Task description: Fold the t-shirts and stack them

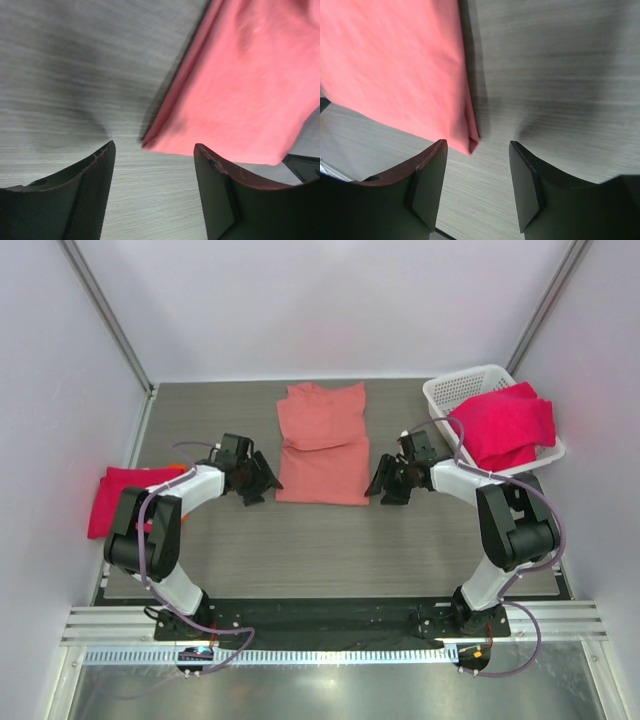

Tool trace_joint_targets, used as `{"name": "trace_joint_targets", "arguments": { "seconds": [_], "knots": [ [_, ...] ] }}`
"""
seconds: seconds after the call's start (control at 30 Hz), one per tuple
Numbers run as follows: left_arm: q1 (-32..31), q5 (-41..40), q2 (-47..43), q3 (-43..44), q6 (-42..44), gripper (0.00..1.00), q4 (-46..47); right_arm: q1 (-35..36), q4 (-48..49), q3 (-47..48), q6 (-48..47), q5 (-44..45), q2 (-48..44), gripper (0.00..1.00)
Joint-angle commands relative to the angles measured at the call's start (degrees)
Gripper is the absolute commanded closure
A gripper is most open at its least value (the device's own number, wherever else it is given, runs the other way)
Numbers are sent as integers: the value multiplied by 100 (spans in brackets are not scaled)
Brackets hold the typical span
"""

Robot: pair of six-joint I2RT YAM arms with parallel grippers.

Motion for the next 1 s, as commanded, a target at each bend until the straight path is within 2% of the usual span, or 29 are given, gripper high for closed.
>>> {"name": "trace_joint_targets", "arguments": {
  "seconds": [0.0,0.13,0.23,0.33,0.37,0.47,0.5,0.57,0.83,0.97],
  "knots": [
    [-22,193,-199,-212,74,37,318,104,458,-189,232,-287,-165,43],
    [-14,254,-208,-405,65,40,362,236,765,-365,416,-507,-78,44],
    [-22,307,-138,-484,21,42,449,254,862,-444,505,-393,28,50],
    [-14,404,-15,-493,-14,44,564,254,976,-427,566,-322,159,62],
    [-22,465,63,-485,-31,45,625,254,985,-410,610,-331,186,73],
    [-31,536,108,-546,-93,52,748,254,994,-383,637,-305,239,97],
    [-14,527,108,-572,-93,53,766,254,994,-383,637,-287,222,99],
    [-31,510,64,-625,-93,58,784,254,994,-383,637,-235,178,99],
    [-110,623,406,-581,-137,63,924,254,994,-348,654,-261,151,99],
    [-119,510,556,-476,-146,82,977,254,977,-348,654,-252,107,99]
  ]
}}
